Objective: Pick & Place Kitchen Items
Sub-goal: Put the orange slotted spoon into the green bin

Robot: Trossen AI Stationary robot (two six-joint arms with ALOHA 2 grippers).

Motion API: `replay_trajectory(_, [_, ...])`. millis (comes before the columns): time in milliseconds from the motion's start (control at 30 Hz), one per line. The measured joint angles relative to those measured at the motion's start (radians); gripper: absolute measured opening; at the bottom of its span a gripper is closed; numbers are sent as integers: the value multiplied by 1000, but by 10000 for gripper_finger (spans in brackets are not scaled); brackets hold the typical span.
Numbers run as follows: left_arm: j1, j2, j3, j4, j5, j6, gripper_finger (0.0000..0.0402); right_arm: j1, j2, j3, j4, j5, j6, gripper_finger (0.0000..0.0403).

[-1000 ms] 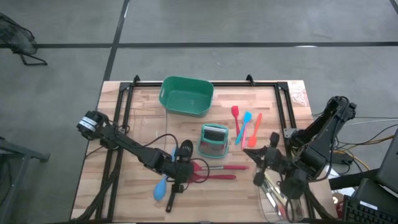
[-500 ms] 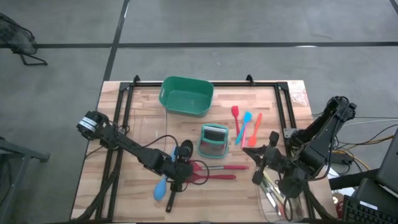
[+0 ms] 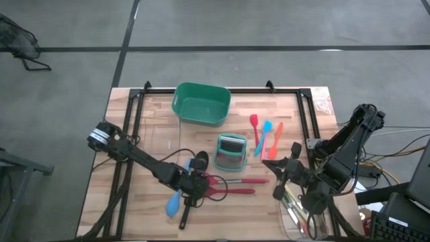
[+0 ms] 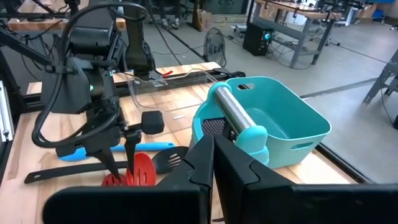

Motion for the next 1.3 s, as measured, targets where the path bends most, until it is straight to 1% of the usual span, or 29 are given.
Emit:
replay_trajectory(300, [9, 30, 0, 1, -5, 37, 136, -6, 0, 0, 6, 0, -25, 8])
replay_trajectory(500, [9, 31, 0, -1, -53, 30, 131, -6, 0, 0, 10, 0, -25, 9])
replay_trajectory(600, [9, 30, 0, -2, -53, 29, 109, -6, 0, 0, 11, 0, -26, 9])
replay_trajectory(767, [9, 29, -1, -14, -31, 29, 35, -7, 0, 0, 11, 0, -26, 9])
replay_trajectory(800, [9, 29, -1, -13, -23, 27, 22, -7, 0, 0, 11, 0, -26, 9])
replay_trajectory(833, [9, 28, -1, -13, -15, 21, 17, -7, 0, 0, 11, 0, -26, 9])
replay_trajectory(933, [9, 27, 6, -15, -6, -14, 20, -6, 0, 0, 12, 0, -26, 9])
replay_trajectory(1000, [10, 22, 17, -19, 18, -31, 22, -6, 0, 0, 13, 0, -26, 9])
replay_trajectory(1300, [-17, 8, 121, -30, 95, -26, 18, -6, 0, 0, 13, 0, -33, 9])
